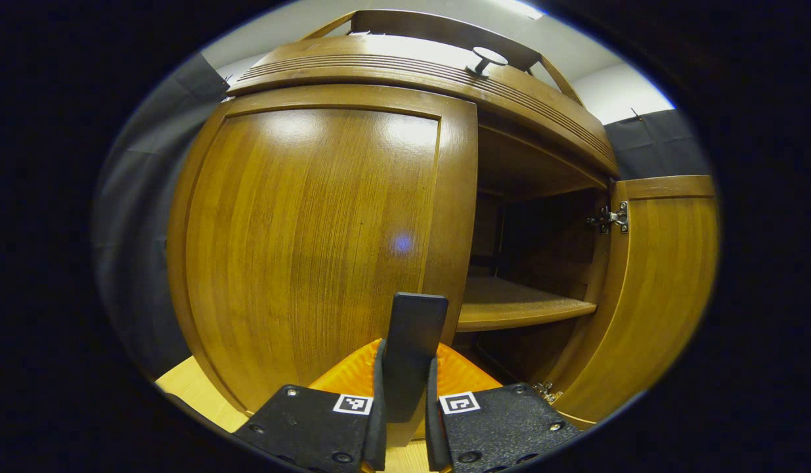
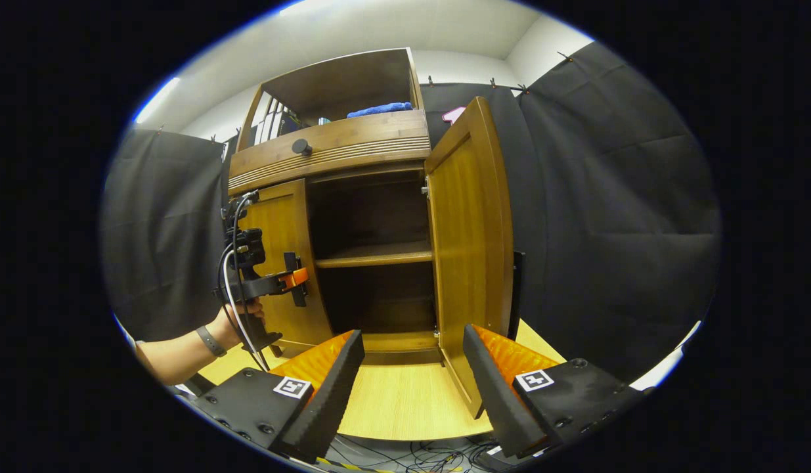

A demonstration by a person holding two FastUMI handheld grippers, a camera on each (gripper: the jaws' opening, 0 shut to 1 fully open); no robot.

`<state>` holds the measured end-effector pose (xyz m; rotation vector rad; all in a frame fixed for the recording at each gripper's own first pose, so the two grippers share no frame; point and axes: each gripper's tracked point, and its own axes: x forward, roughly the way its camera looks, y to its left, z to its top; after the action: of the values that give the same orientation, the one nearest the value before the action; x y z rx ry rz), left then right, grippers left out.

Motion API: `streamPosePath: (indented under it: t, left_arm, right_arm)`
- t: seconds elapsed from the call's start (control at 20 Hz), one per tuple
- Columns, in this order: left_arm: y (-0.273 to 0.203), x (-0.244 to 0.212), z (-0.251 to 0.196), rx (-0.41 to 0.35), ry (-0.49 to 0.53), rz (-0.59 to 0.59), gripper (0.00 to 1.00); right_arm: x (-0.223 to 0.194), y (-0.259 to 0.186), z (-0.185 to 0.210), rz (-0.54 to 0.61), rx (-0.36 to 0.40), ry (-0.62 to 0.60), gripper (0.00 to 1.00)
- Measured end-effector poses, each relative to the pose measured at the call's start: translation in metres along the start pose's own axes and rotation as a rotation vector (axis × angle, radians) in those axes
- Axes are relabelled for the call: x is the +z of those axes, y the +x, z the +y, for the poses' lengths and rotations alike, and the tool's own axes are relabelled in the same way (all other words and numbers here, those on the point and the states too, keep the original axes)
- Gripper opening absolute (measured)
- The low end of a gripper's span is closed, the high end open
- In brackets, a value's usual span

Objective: Open the right door of the double-door shoe cabinet with the right hand, and open the left door with the left hand.

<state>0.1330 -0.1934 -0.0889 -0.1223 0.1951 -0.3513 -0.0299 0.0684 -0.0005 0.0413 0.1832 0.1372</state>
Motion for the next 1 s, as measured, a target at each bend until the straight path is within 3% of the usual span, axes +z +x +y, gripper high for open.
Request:
streamPosePath:
  t: [0.05,0.1,0.15,0.2,0.25,0.3,0.4,0.45,0.5,0.55,0.7,0.85,0.9,1.0]
  left_arm:
    - [-0.01,0.001,0.0,0.019,0.006,-0.01,0.24]
    - [-0.021,0.002,0.002,0.043,0.017,-0.025,0.23]
    - [-0.032,0.002,0.003,0.06,0.029,-0.032,0.23]
    - [-0.043,0.003,0.005,0.071,0.037,-0.034,0.24]
    - [-0.052,0.004,0.007,0.073,0.038,-0.031,0.25]
    - [-0.063,0.005,0.01,0.068,0.033,-0.028,0.25]
    - [-0.082,0.005,0.016,0.059,0.023,-0.019,0.25]
    - [-0.092,0.006,0.023,0.067,0.01,-0.016,0.25]
    - [-0.106,0.002,0.028,0.084,0.001,-0.016,0.24]
    - [-0.116,0.008,0.034,0.107,0.004,-0.017,0.24]
    - [-0.15,0.014,0.056,0.175,0.01,-0.023,0.24]
    - [-0.179,0.018,0.082,0.198,0.014,-0.027,0.21]
    - [-0.184,0.019,0.086,0.202,0.025,-0.032,0.2]
    - [-0.194,0.022,0.101,0.218,0.052,-0.047,0.15]
  right_arm:
    - [-0.001,-0.001,0.002,-0.001,0.004,-0.003,0.89]
    - [-0.002,0.0,0.003,-0.001,0.005,-0.008,0.98]
    - [-0.002,0.0,0.002,0.001,0.005,-0.01,0.98]
    - [-0.004,0.001,0.002,0.003,0.005,-0.009,0.89]
    - [-0.004,0.001,0.001,0.005,0.005,-0.007,0.89]
    - [-0.004,0.003,0.002,0.006,0.008,-0.004,0.98]
    - [-0.004,0.006,0.002,0.007,0.013,-0.001,0.98]
    - [-0.004,0.008,0.002,0.007,0.015,-0.001,0.89]
    - [-0.004,0.01,0.002,0.004,0.019,0.001,0.89]
    - [-0.003,0.012,0.003,0.0,0.022,0.004,0.98]
    - [0.001,0.022,0.007,-0.01,0.038,0.008,0.98]
    - [0.005,0.029,0.013,-0.015,0.061,0.002,0.98]
    - [0.006,0.032,0.015,-0.015,0.069,-0.003,0.89]
    - [0.007,0.039,0.021,-0.016,0.087,-0.011,0.89]
